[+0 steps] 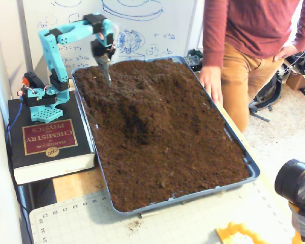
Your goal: Build a berm.
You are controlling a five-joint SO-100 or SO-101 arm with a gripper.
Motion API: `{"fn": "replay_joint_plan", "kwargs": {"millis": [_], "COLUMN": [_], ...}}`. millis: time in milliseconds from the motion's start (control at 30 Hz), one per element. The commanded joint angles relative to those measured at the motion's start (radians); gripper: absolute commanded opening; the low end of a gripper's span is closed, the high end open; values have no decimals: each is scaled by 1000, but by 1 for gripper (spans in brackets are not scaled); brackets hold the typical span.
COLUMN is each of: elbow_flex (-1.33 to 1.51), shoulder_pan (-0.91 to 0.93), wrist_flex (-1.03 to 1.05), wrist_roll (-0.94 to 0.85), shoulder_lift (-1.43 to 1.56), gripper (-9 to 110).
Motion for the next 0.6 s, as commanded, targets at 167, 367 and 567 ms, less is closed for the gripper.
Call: {"fn": "replay_joint_plan", "kwargs": {"millis": [167,367,567], "elbow_flex": [374,383,304], "shoulder_pan": [-49,-43,-38], "wrist_flex": [-518,-566,-571], "wrist_roll": [-8,-8,-8], "shoulder_lift": [-3,-104,-189], "gripper": [0,0,0]}}
